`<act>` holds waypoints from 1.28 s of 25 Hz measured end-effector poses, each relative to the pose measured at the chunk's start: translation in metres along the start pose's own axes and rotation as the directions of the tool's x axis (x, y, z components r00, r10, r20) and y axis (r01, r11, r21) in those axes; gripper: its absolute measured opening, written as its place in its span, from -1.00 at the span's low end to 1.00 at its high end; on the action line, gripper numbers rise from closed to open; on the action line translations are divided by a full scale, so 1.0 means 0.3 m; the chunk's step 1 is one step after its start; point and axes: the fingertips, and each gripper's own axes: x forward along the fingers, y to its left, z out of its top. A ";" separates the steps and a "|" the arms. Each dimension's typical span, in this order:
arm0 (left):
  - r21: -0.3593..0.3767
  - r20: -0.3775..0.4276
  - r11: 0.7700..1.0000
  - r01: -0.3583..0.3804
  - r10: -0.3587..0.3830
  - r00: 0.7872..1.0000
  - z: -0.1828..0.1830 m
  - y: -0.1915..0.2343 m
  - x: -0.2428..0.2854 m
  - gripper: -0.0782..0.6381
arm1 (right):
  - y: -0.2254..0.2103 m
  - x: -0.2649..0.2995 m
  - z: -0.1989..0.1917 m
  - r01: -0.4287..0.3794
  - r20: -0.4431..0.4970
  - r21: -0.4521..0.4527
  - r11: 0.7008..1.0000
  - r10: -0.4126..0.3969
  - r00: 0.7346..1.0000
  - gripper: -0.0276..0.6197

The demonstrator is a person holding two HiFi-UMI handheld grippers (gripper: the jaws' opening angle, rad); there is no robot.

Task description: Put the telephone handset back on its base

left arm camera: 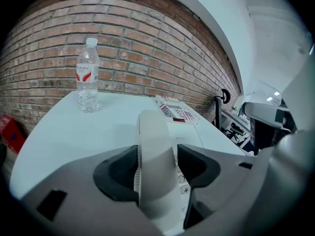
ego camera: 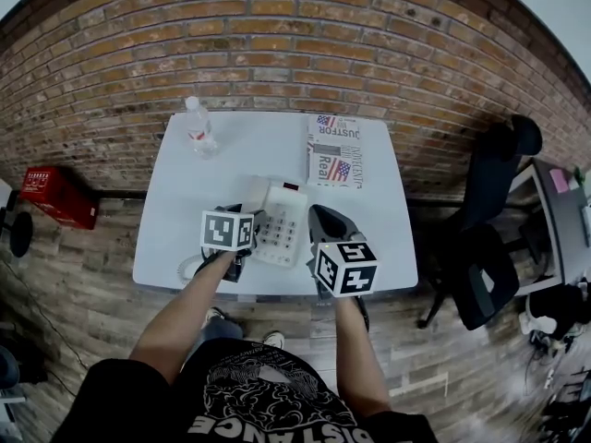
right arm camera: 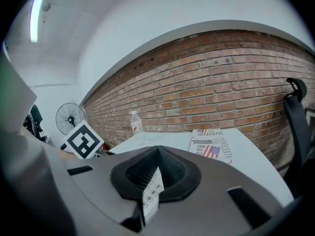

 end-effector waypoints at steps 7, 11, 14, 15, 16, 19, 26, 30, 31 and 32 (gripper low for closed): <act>0.011 0.051 1.000 -0.012 0.012 0.999 0.054 0.000 -0.051 -0.12 | -0.012 -0.027 -0.015 -0.004 -0.002 0.012 1.000 0.004 1.000 -0.91; 0.040 0.085 0.999 -0.008 0.004 0.996 0.085 -0.006 -0.097 -0.13 | -0.006 -0.035 -0.008 0.002 0.004 0.016 1.000 -0.002 1.000 -0.91; 0.057 0.118 0.998 0.010 -0.017 0.993 0.111 -0.007 -0.139 -0.16 | 0.016 -0.040 0.006 0.010 0.013 0.012 1.000 -0.010 1.000 -0.91; 0.061 0.129 0.998 0.020 -0.028 0.991 0.120 -0.007 -0.154 -0.17 | 0.025 -0.042 0.011 0.014 0.016 0.010 1.000 -0.014 1.000 -0.91; 0.067 0.140 0.997 0.029 -0.038 0.989 0.128 -0.006 -0.171 -0.17 | 0.035 -0.043 0.017 0.018 0.019 0.008 1.000 -0.019 1.000 -0.91; 0.091 0.167 0.995 0.051 -0.065 0.984 0.148 0.007 -0.228 -0.24 | 0.075 -0.050 0.037 0.035 0.028 -0.001 0.999 -0.035 0.999 -0.91; 0.150 0.224 0.984 0.099 -0.132 0.966 0.175 0.034 -0.381 -0.46 | 0.183 -0.089 0.077 0.085 0.047 -0.018 0.996 -0.084 0.995 -0.91; 0.195 0.256 0.974 0.118 -0.167 0.952 0.194 0.039 -0.463 -0.51 | 0.249 -0.118 0.095 0.109 0.061 -0.037 0.993 -0.107 0.992 -0.91; 0.201 0.264 0.972 0.121 -0.172 0.949 0.197 0.043 -0.482 -0.53 | 0.263 -0.124 0.098 0.114 0.064 -0.040 0.993 -0.112 0.992 -0.91; 0.205 0.272 0.971 0.123 -0.177 0.946 0.199 0.048 -0.502 -0.55 | 0.277 -0.131 0.101 0.120 0.068 -0.042 0.992 -0.117 0.991 -0.91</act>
